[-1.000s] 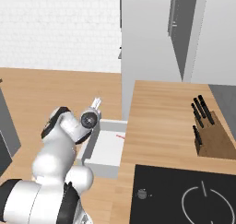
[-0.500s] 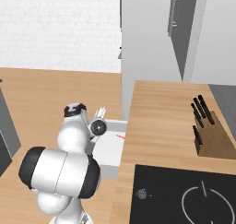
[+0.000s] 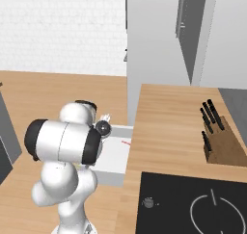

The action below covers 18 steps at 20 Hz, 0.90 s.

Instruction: Take a straw from the drawer in front and place it inside the glass cup on the dining counter.

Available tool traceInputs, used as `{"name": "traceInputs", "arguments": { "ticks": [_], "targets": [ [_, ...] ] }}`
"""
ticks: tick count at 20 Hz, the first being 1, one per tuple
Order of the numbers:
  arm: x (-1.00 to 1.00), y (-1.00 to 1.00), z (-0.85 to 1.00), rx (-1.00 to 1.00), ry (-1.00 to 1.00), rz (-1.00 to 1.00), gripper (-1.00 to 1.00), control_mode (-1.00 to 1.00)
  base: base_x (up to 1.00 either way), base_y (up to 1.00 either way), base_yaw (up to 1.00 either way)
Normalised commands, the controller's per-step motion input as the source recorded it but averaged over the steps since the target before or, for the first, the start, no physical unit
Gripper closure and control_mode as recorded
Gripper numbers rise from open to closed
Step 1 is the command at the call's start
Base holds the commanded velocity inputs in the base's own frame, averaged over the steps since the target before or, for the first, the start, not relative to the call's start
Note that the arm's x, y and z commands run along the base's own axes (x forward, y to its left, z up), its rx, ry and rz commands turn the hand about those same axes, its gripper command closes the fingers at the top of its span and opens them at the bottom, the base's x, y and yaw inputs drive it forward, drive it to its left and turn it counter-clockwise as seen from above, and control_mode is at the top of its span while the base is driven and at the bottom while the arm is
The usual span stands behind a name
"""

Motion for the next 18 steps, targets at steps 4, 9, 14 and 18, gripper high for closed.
{"name": "traceInputs", "arguments": {
  "ticks": [4,9,14,18],
  "targets": [
    [0.09,-0.22,-0.35,0.0,0.0,0.07,-1.0,-1.0,0.0,0.0,0.0],
    [0.15,-0.17,-0.28,0.03,0.02,0.09,-1.0,-1.0,0.0,0.0,0.0],
    [0.28,0.0,-0.18,0.02,0.13,0.14,-1.0,-1.0,0.0,0.0,0.0],
    [0.32,0.0,-0.1,0.06,0.18,0.15,-1.0,-1.0,0.0,0.0,0.0]
  ]
}}
